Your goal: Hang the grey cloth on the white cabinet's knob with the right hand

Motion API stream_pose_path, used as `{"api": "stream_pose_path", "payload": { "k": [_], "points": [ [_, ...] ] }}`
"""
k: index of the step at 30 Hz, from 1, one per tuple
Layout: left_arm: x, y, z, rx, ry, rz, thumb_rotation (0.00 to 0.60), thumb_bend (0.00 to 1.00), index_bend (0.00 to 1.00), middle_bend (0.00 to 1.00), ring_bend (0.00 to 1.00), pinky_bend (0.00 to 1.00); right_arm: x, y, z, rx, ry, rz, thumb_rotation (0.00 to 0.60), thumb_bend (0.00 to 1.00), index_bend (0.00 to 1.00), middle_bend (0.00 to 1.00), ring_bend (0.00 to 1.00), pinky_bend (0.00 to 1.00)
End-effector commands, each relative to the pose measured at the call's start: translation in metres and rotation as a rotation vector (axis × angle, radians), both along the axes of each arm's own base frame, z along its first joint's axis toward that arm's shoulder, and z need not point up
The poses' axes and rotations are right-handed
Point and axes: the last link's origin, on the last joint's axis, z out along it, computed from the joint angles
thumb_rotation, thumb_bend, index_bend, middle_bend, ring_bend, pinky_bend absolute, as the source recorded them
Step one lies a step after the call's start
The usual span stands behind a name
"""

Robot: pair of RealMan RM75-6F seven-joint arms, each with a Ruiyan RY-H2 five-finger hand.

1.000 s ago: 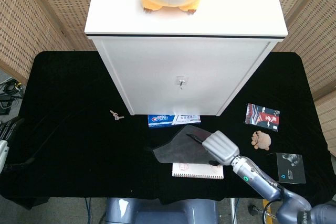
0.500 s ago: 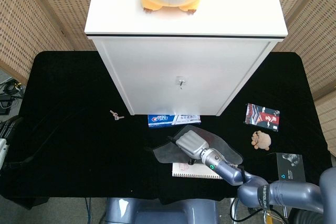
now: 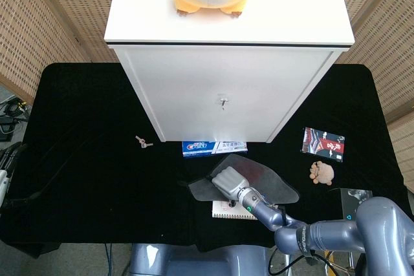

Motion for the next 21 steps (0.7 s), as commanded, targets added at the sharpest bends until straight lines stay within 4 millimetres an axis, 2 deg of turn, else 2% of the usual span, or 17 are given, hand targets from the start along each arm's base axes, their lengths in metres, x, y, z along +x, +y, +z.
{"api": "stream_pose_path", "payload": {
  "k": [1, 11, 14, 16, 21],
  "points": [
    [-0.0002, 0.0001, 0.0004, 0.001, -0.002, 0.001, 0.6, 0.0, 0.0, 0.0, 0.0, 0.0, -0.0012, -0.001, -0.0038, -0.021, 0.003, 0.003, 0.6, 0.17, 0.16, 0.93, 0.91, 1.0],
    [-0.0011, 0.0002, 0.0011, 0.002, -0.002, 0.001, 0.6, 0.0, 0.0, 0.0, 0.0, 0.0, -0.0027, -0.008, -0.0082, -0.095, -0.024, 0.005, 0.6, 0.26, 0.18, 0.93, 0.92, 1.0],
    [-0.0007, 0.0001, 0.0007, 0.001, -0.001, 0.0, 0.6, 0.0, 0.0, 0.0, 0.0, 0.0, -0.0039, -0.0085, -0.0087, -0.104, -0.028, 0.005, 0.6, 0.36, 0.26, 0.93, 0.92, 1.0],
    [-0.0005, -0.0001, 0.0006, 0.0, -0.001, -0.001, 0.6, 0.0, 0.0, 0.0, 0.0, 0.0, -0.0051, -0.0083, -0.0097, -0.104, -0.029, -0.001, 0.6, 0.48, 0.34, 0.93, 0.92, 1.0],
    [-0.0004, -0.0003, 0.0006, 0.001, -0.003, -0.001, 0.6, 0.0, 0.0, 0.0, 0.0, 0.0, -0.006, -0.0076, -0.0098, -0.102, -0.044, -0.013, 0.6, 0.6, 0.49, 0.94, 0.93, 1.0]
  ]
}}
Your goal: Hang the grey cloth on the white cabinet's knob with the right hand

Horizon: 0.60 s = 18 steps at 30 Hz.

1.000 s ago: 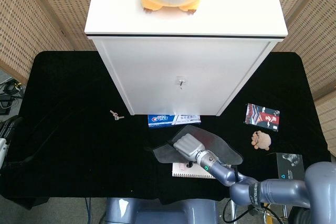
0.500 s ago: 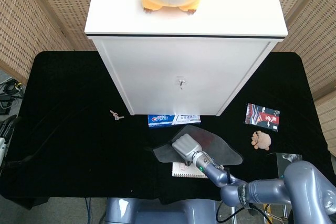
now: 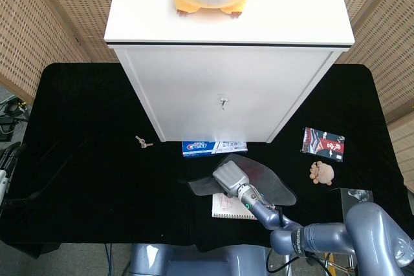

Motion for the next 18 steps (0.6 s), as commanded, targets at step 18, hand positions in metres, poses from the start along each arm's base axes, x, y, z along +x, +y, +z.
{"api": "stream_pose_path", "payload": {
  "k": [18],
  "points": [
    [0.004, -0.003, 0.0, -0.003, -0.009, -0.023, 0.6, 0.0, 0.0, 0.0, 0.0, 0.0, 0.012, 0.008, 0.059, -0.008, -0.388, -0.118, 0.6, 0.63, 0.77, 0.98, 0.97, 1.0]
  ]
}}
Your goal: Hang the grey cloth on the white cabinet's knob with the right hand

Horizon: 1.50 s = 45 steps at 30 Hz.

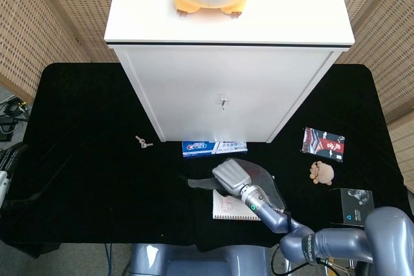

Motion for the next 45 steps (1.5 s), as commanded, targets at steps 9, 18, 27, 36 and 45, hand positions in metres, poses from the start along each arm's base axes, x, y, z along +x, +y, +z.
{"api": "stream_pose_path", "payload": {
  "k": [9, 18, 27, 36, 45],
  "points": [
    [0.005, -0.006, 0.0, -0.002, -0.005, -0.028, 0.6, 0.0, 0.0, 0.0, 0.0, 0.0, 0.002, 0.003, 0.071, 0.06, -0.374, -0.255, 0.6, 0.63, 0.78, 0.99, 0.97, 1.0],
    [0.009, -0.01, -0.002, -0.002, -0.006, -0.039, 0.6, 0.0, 0.0, 0.0, 0.0, 0.0, 0.004, 0.001, 0.116, 0.107, -0.577, -0.381, 0.6, 0.63, 0.78, 0.99, 0.97, 1.0],
    [0.01, -0.011, -0.003, -0.004, 0.0, -0.04, 0.6, 0.0, 0.0, 0.0, 0.0, 0.0, 0.003, -0.006, 0.154, 0.092, -0.727, -0.392, 0.6, 0.63, 0.78, 1.0, 0.98, 1.0],
    [0.01, -0.011, -0.004, -0.003, 0.003, -0.037, 0.6, 0.0, 0.0, 0.0, 0.0, 0.0, 0.0, -0.016, 0.185, 0.081, -0.862, -0.442, 0.6, 0.64, 0.79, 1.0, 0.98, 1.0],
    [0.01, -0.011, -0.004, -0.004, 0.002, -0.039, 0.6, 0.0, 0.0, 0.0, 0.0, 0.0, -0.013, -0.02, 0.194, 0.061, -0.882, -0.499, 0.6, 0.64, 0.8, 1.0, 0.98, 1.0]
  ]
}}
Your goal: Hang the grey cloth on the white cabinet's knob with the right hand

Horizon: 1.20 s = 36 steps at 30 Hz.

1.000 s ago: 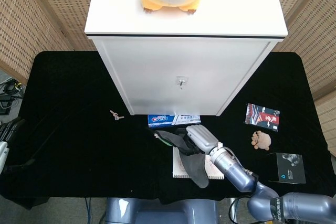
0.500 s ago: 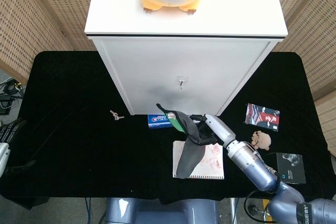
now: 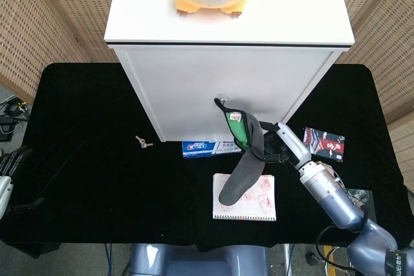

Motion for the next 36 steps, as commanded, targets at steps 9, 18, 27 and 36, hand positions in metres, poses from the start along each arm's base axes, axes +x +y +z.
{"api": "stream_pose_path", "payload": {
  "k": [9, 18, 27, 36],
  "points": [
    [0.001, -0.001, 0.0, 0.001, -0.001, -0.002, 0.6, 0.0, 0.0, 0.0, 0.0, 0.0, -0.01, 0.008, 0.002, 0.024, -0.003, -0.006, 0.6, 0.64, 0.8, 1.0, 0.98, 1.0],
    [0.001, -0.001, 0.0, 0.0, 0.002, -0.002, 0.6, 0.0, 0.0, 0.0, 0.0, 0.0, -0.018, 0.011, 0.002, 0.041, -0.007, -0.011, 0.6, 0.64, 0.8, 1.0, 0.98, 1.0],
    [0.001, -0.001, -0.001, -0.001, 0.006, -0.002, 0.6, 0.0, 0.0, 0.0, 0.0, 0.0, -0.022, 0.011, 0.001, 0.045, -0.007, -0.013, 0.6, 0.64, 0.8, 1.0, 0.98, 1.0],
    [0.001, -0.001, -0.002, -0.001, 0.006, 0.0, 0.6, 0.0, 0.0, 0.0, 0.0, 0.0, -0.021, 0.009, 0.0, 0.049, -0.001, -0.01, 0.6, 0.64, 0.8, 1.0, 0.98, 1.0]
  ]
}}
